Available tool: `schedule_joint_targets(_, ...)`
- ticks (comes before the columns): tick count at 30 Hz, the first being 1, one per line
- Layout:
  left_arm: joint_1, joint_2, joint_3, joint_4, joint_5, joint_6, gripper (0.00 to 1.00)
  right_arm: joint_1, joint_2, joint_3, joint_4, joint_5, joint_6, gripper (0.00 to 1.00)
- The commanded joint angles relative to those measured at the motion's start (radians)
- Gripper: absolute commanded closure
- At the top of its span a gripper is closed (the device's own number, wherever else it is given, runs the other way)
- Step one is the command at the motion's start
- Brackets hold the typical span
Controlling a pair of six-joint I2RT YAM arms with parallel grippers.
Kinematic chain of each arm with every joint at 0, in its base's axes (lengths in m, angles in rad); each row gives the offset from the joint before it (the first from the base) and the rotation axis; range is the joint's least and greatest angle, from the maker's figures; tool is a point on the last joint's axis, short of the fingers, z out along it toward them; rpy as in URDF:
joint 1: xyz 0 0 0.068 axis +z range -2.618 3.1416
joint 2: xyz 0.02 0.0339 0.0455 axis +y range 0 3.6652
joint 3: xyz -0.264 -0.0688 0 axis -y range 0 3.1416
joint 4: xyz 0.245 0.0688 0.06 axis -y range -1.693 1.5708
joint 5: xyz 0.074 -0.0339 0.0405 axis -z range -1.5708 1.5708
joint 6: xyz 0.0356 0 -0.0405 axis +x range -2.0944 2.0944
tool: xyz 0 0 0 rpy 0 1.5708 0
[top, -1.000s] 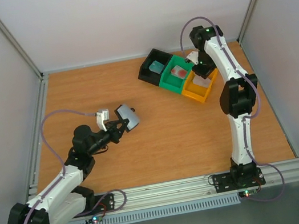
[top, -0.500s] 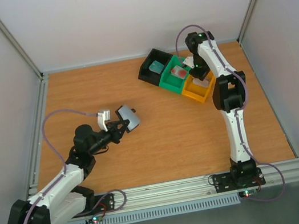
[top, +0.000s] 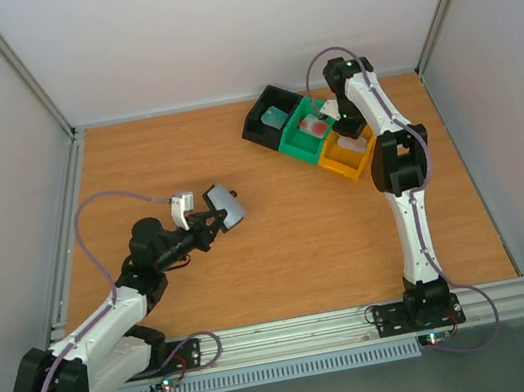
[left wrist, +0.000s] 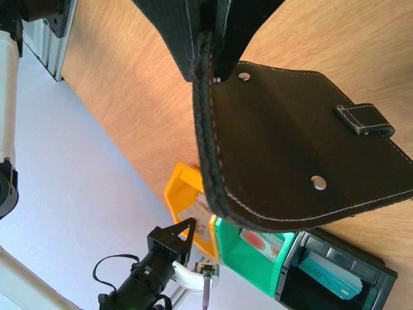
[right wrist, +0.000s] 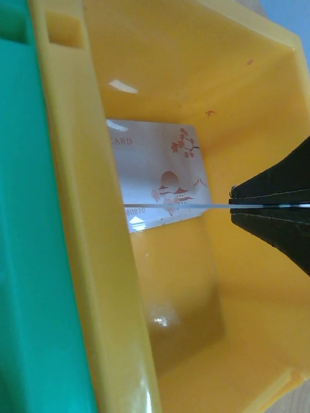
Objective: Take the credit cards out of the card holder
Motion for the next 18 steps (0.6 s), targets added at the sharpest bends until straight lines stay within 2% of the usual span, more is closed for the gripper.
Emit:
schedule_joint_targets(1, 0.003, 0.008, -0.011, 0.074, -0.008, 0.022, 1.0, -0.005, 0.023, 0.02, 0.029, 0.034, -0.044, 0.99)
schedule_joint_targets(7, 0.003, 0.01, -0.012, 0.072, -0.008, 0.021, 1.0, -0.005, 0.03, 0.011, 0.049, 0.057, -0.063, 0.97)
schedule_joint_targets(18, 0.003, 0.014, -0.013, 0.075, -0.008, 0.023, 1.0, -0.005, 0.02, -0.016, 0.042, -0.002, -0.075, 0.96)
